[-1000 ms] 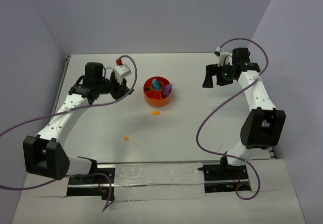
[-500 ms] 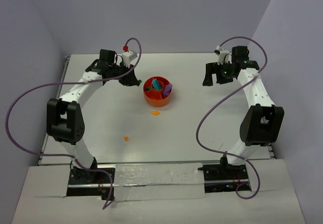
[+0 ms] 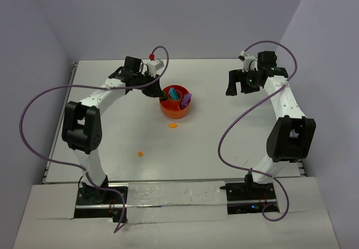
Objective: Sort the legos into containers by color
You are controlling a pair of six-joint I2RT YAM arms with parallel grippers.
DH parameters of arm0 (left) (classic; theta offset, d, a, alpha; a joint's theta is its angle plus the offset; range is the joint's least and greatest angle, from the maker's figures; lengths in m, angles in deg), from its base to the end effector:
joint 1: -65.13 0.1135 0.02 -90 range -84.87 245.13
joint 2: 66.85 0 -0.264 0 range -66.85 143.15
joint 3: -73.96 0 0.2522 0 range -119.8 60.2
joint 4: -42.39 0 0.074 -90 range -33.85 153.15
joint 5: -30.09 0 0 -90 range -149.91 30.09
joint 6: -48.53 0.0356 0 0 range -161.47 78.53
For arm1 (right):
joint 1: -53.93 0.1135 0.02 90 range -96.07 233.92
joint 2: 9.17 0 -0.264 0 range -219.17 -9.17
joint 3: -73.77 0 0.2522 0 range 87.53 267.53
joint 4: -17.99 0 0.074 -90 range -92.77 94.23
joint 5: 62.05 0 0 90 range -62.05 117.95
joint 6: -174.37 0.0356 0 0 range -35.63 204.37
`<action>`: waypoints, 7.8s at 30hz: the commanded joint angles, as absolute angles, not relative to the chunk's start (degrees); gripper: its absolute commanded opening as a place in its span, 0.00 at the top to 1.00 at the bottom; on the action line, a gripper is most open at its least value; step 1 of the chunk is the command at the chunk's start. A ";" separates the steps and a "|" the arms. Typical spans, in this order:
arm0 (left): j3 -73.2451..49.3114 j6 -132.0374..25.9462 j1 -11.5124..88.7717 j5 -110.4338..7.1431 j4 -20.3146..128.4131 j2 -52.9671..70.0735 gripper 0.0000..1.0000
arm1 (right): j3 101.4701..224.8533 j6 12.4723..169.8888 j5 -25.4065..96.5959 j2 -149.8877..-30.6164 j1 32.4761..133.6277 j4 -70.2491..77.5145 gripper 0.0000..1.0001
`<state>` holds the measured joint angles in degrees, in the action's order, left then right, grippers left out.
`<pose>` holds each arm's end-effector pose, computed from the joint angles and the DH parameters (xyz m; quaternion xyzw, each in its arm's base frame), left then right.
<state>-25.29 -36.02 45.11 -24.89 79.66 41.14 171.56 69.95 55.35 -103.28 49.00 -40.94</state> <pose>0.3899 -0.1638 0.2521 0.3048 0.8377 -0.3220 0.3189 0.3509 -0.0138 0.3062 -0.1472 0.9182 0.1741 0.3240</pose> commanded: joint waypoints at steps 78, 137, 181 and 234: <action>-1.16 29.44 30.81 -26.25 78.40 34.06 0.46 | 159.12 66.56 54.81 -89.07 48.17 -40.11 0.00; -14.67 45.01 27.60 -31.43 98.16 44.06 0.52 | 163.47 66.70 55.99 -95.30 45.40 -40.24 0.00; -10.13 27.17 23.29 -35.39 95.11 41.88 0.68 | 166.88 66.60 58.01 -98.38 45.40 -40.77 0.01; -15.81 22.53 34.56 -34.57 81.42 28.86 0.90 | 167.82 68.28 59.42 -100.00 45.49 -39.33 0.01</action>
<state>-16.12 19.12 35.38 -34.02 85.59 29.74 165.96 68.25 59.07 -100.02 45.78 -40.72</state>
